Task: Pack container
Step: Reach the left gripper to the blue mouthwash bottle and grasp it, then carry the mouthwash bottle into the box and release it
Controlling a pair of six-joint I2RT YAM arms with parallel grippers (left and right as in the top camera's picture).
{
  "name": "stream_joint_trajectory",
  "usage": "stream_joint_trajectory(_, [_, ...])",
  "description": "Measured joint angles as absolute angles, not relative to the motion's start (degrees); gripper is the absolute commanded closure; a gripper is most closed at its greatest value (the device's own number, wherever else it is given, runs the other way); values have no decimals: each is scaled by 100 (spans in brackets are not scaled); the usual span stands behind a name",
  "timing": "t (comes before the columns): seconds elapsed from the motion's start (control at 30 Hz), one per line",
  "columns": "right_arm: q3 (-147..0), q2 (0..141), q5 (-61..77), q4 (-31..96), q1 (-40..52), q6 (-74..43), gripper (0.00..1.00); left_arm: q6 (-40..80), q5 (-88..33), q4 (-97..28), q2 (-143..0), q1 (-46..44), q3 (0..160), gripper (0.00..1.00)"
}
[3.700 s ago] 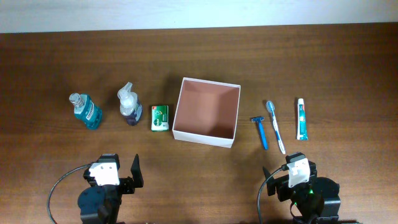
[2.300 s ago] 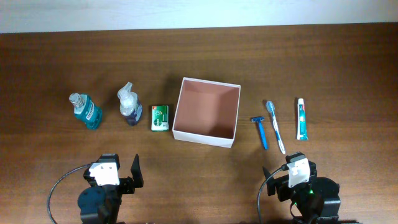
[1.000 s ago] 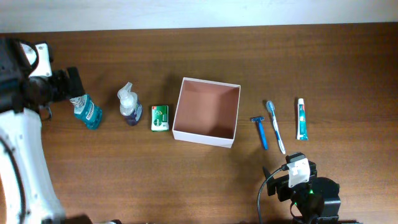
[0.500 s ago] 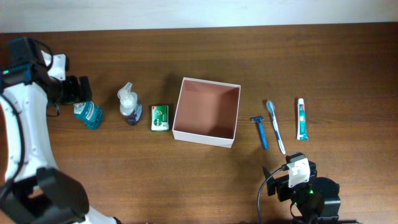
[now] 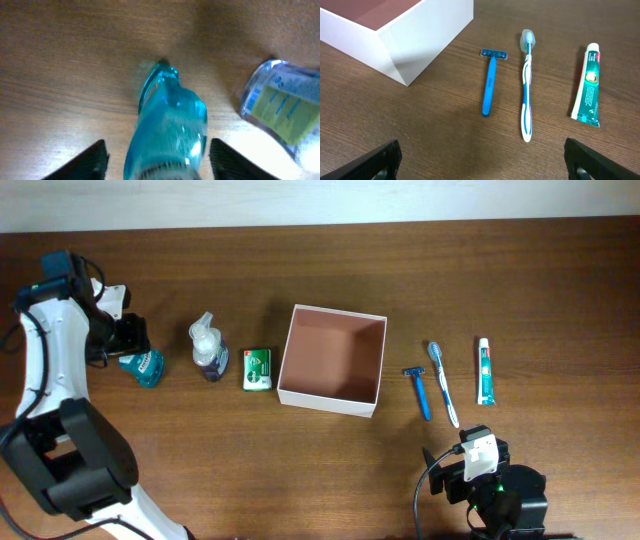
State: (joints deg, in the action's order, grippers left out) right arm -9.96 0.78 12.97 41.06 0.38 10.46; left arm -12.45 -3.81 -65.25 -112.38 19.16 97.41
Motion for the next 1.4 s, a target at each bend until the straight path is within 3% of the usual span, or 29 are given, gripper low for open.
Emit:
stream_joint_trajectory(0.2, [-996,78,1297,4106,38,1046,1,-1245,-384,-6543,-11306,1916,9741,81])
stream_joint_trajectory(0.27, [-996,78,1297,4106,38,1046,1,-1253,-364,-6696,-11306,1916,9789,87])
stream_joint_trajectory(0.47, [-996,78,1297,4106,38,1044,1,-1155,-366,-7797,-11319,1916,10582,94])
stream_joint_trajectory(0.83, [-996,73,1297,4106,38,1048,1,-880,-1100,-9461,-10589,1592,13690,98])
stream_joint_trajectory(1.1, [-996,73,1297,4106,38,1046,1,-591,-1653,-9679,-9697,-36,13976,98])
stream_joint_trajectory(1.4, [-996,73,1297,4106,38,1046,1,-252,-1555,-8460,-10569,-2209,13493,98])
